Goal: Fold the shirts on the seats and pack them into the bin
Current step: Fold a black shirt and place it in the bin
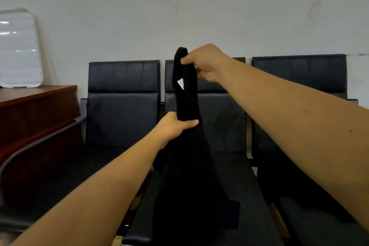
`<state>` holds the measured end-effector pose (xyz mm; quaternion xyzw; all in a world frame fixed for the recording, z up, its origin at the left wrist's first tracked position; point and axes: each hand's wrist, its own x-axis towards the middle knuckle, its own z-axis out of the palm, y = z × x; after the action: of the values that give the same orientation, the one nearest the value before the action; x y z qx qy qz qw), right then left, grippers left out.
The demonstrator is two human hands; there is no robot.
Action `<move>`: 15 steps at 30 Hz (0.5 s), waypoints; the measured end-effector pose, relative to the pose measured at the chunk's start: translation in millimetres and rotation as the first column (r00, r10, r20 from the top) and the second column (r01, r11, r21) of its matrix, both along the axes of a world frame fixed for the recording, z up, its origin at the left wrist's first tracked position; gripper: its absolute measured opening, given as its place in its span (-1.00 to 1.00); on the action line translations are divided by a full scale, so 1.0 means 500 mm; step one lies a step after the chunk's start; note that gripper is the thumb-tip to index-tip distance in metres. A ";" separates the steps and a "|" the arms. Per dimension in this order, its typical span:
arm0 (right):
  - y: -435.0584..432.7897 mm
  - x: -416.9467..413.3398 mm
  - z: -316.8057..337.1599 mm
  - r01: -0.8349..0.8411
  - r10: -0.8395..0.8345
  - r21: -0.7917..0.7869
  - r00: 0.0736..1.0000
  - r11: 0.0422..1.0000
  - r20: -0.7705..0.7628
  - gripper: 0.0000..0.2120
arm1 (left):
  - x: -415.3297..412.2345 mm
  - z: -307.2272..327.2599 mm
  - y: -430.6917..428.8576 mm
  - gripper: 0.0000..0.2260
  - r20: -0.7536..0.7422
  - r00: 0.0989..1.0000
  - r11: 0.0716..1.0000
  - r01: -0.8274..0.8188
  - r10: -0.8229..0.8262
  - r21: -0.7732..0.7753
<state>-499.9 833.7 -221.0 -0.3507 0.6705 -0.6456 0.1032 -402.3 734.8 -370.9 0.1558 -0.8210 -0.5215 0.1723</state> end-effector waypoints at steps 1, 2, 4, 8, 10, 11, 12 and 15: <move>0.003 -0.010 -0.007 -0.001 0.001 -0.008 1.000 1.000 0.022 -0.79 | -0.005 0.001 -0.006 -0.70 -0.037 0.999 0.998 -0.009 0.012 0.062; 0.010 -0.020 -0.019 -0.024 0.025 -0.010 0.998 1.000 0.053 -0.80 | -0.008 0.005 -0.009 -0.76 -0.079 0.997 0.990 -0.001 0.012 0.138; 0.030 -0.038 -0.061 -0.124 0.122 0.003 0.982 0.992 0.142 -0.84 | -0.013 0.022 -0.014 -0.81 -0.177 0.984 0.958 0.035 0.016 0.284; 0.062 -0.068 -0.215 -0.228 0.173 0.118 0.918 0.967 0.356 -0.65 | -0.010 0.060 -0.023 -0.78 -0.246 0.969 0.896 0.104 0.006 0.432; 0.071 -0.070 -0.293 -0.342 0.238 0.175 0.867 0.923 0.438 -0.33 | -0.007 0.069 -0.025 -0.76 -0.216 0.976 0.867 0.095 0.015 0.489; 0.077 -0.065 -0.324 -0.402 0.281 0.169 0.831 0.900 0.480 -0.25 | -0.005 0.071 -0.025 -0.73 -0.202 0.979 0.854 0.090 0.018 0.513; 0.085 -0.058 -0.347 -0.448 0.311 0.167 0.801 0.878 0.512 -0.26 | -0.005 0.072 -0.026 -0.71 -0.189 0.982 0.843 0.084 0.021 0.531; 0.111 -0.041 -0.378 -0.515 0.343 0.210 0.772 0.831 0.535 -0.44 | -0.003 0.074 -0.034 -0.72 -0.150 0.987 0.834 0.040 0.052 0.551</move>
<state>-520.6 889.3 -410.0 -0.3035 0.6264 -0.5420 0.4709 -404.0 717.9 -334.0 0.1593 -0.6190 -0.7461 0.1866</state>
